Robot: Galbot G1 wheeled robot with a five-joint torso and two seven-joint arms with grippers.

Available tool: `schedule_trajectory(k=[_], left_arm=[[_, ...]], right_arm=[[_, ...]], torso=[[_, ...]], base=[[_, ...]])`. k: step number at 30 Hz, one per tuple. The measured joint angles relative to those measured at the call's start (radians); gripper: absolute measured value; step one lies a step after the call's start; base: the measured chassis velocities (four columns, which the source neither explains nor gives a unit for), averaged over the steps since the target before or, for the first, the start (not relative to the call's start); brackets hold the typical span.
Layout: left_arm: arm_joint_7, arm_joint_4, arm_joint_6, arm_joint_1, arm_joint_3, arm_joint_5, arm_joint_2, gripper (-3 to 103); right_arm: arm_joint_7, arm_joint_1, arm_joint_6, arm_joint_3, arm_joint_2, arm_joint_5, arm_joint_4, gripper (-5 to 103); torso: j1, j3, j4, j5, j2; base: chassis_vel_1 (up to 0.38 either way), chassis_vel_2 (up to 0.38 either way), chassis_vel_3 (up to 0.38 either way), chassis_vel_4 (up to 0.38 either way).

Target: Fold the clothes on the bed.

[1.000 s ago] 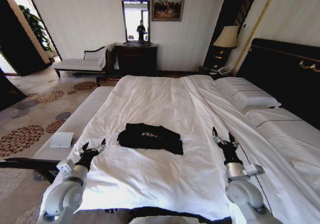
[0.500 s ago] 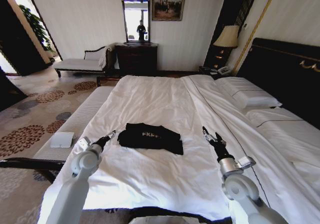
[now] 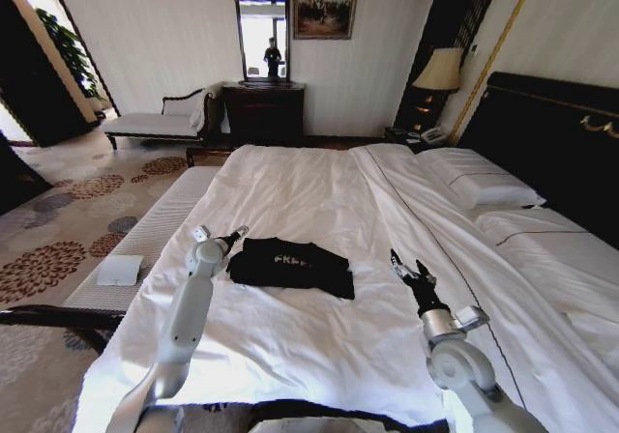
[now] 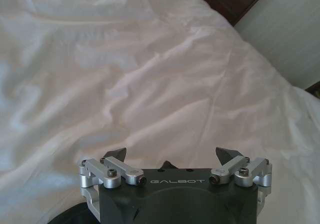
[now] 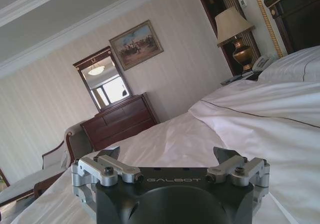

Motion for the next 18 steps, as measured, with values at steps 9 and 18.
schedule_trajectory(k=[9, 18], left_arm=[[-0.007, 0.179, 0.005, -0.107, -0.005, 0.047, -0.077, 102], [-0.017, 0.196, 0.006, -0.104, -0.014, 0.053, -0.098, 79]], right_arm=[[0.005, -0.010, -0.001, 0.005, -0.001, -0.002, -0.001, 100], [0.006, -0.012, 0.000, 0.000, 0.000, -0.014, -0.011, 100]], torso=[[0.000, 0.000, -0.0002, -0.0002, 0.000], [0.000, 0.000, 0.0000, -0.0002, 0.000]], base=[[0.000, 0.000, 0.000, 0.000], [0.000, 0.000, 0.000, 0.000]])
